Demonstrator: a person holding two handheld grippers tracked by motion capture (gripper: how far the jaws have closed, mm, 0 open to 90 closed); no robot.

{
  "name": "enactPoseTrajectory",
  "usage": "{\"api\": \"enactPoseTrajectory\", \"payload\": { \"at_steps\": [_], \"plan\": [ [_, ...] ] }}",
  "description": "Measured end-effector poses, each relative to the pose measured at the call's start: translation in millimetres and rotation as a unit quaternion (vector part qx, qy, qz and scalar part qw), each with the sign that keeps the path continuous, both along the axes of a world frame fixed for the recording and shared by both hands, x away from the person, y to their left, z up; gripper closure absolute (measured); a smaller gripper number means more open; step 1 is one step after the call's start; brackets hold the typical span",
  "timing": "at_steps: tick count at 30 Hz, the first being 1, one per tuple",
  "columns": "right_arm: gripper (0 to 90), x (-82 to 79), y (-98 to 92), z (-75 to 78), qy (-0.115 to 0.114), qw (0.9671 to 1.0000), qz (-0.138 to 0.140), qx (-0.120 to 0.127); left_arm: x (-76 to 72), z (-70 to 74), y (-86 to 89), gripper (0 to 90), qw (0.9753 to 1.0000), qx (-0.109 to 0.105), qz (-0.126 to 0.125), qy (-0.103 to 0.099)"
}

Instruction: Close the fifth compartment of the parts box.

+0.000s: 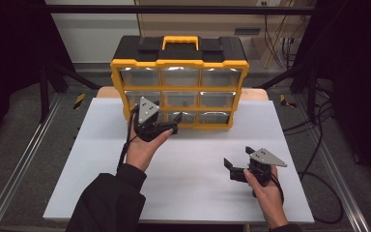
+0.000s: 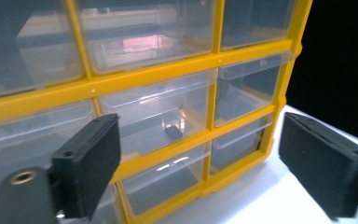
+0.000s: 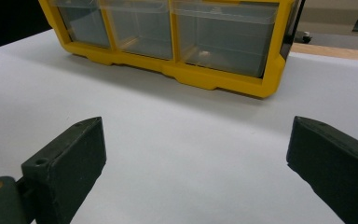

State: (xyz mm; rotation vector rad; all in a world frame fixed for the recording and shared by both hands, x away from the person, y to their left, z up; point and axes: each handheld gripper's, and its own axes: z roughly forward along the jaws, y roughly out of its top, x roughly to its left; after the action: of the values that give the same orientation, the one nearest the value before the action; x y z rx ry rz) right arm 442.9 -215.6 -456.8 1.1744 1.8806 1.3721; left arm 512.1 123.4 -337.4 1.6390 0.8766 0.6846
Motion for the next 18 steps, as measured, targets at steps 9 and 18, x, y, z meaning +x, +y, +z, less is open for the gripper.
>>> {"api": "enactPoseTrajectory", "payload": {
  "at_steps": [9, 18],
  "plan": [
    [4.8, -1.4, 2.0, 2.5, -0.005, 0.9999, 0.009, 0.002, -8.6, 15.4, 23.1, 2.7, 0.9998, 0.017, -0.011, -0.002],
    [4.7, -1.3, 3.4, 2.4, -0.006, 0.9999, 0.013, -0.006, -11.6, 32.5, 46.5, 2.1, 0.9998, 0.014, 0.005, -0.011]
  ]
}}
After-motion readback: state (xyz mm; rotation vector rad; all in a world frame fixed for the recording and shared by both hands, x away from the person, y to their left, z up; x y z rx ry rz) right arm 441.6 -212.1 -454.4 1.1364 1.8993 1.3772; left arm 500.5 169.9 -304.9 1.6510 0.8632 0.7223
